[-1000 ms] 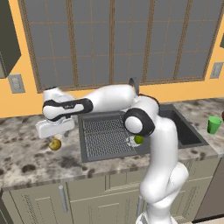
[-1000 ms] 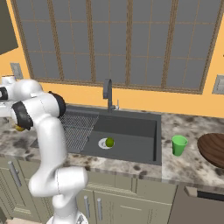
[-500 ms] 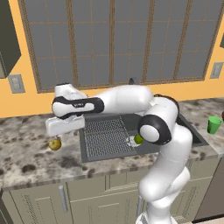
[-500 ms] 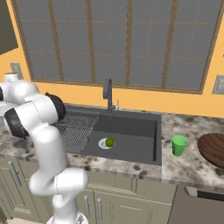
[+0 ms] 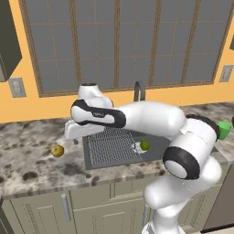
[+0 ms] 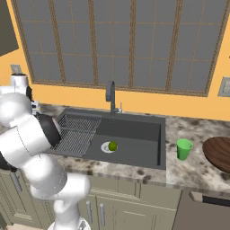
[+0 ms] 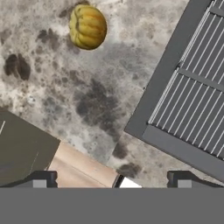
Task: Remove the squash and lime from the sink. Then move the bowl and cup from the counter to the sink for washing.
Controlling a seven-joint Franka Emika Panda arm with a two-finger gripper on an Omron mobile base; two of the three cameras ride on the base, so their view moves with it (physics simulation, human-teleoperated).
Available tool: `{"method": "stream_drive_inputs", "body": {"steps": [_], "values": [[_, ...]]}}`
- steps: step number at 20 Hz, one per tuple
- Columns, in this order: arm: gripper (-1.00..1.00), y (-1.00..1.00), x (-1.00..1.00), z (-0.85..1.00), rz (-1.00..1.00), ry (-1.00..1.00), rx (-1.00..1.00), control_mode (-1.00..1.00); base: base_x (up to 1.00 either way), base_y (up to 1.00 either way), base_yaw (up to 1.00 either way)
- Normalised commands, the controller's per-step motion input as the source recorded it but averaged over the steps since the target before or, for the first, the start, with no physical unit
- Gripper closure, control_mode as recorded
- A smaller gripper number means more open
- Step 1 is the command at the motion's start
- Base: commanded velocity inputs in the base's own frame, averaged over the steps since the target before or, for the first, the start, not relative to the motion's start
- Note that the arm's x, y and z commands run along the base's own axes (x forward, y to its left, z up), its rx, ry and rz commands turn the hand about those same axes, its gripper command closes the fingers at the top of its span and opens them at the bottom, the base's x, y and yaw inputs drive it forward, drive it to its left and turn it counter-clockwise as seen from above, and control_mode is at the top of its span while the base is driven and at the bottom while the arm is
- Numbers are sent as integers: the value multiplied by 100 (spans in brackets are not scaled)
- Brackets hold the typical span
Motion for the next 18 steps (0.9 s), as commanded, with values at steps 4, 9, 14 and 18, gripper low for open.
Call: {"method": "stream_drive_inputs", "body": {"steps": [4,9,14,18], "values": [[-100,-62,-31,21,4,-14,5,-100,0,0,0],[-100,-60,-22,16,2,-4,6,-100,0,0,0],[-100,-63,-12,16,3,0,6,-100,0,0,0],[-100,-63,-10,18,3,0,6,-100,0,0,0]]}}
